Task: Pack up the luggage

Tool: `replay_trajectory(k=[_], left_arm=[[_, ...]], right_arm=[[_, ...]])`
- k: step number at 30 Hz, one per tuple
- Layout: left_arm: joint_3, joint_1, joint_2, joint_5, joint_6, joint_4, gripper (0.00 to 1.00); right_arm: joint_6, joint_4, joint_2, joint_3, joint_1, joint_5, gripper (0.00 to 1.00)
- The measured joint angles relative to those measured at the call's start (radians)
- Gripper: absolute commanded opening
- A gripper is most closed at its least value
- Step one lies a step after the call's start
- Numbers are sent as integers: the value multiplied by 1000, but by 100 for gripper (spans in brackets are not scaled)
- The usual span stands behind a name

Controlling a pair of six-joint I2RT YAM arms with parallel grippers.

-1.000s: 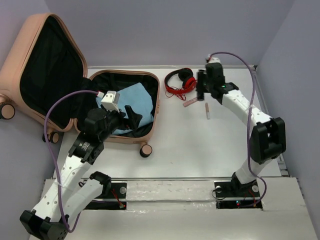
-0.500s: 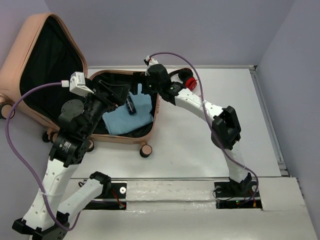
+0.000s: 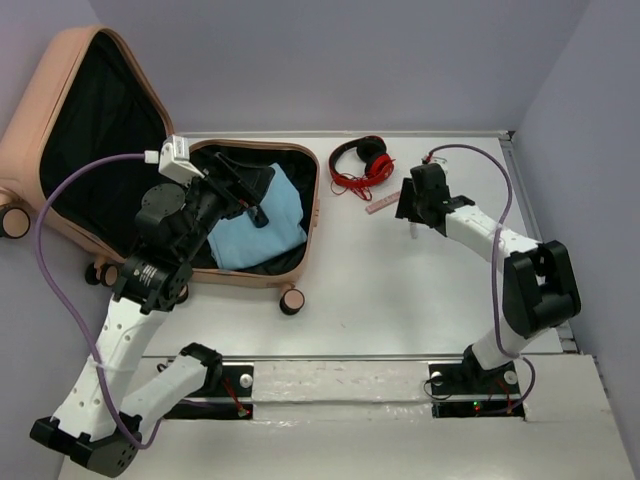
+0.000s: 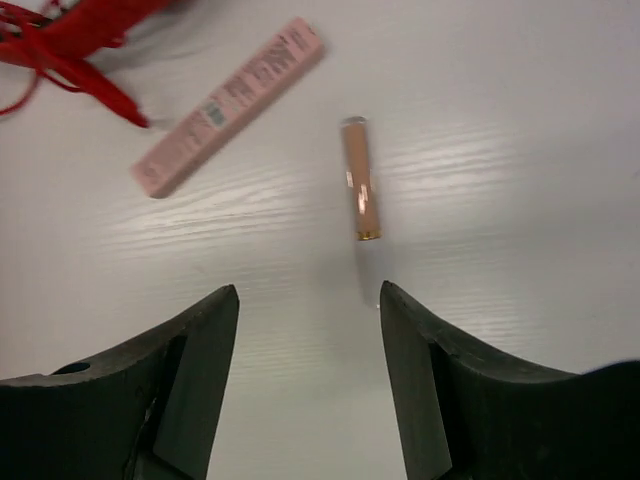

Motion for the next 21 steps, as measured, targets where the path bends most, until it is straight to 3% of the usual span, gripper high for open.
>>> replay_trajectory(k=[6, 15, 18, 21], left_arm=[[-26, 0, 0, 2, 95, -2, 99], [-312, -3, -217, -71, 314, 14, 99], [-354, -3, -217, -88, 357, 11, 99], [-354, -3, -181, -84, 386, 10, 99]], right_arm=[[-47, -43, 91, -16, -22, 38, 65], [-80, -51, 225, 19, -70, 37, 63], [-90, -49, 252, 56, -91, 35, 53], [-101, -47, 275, 88, -104, 29, 35]])
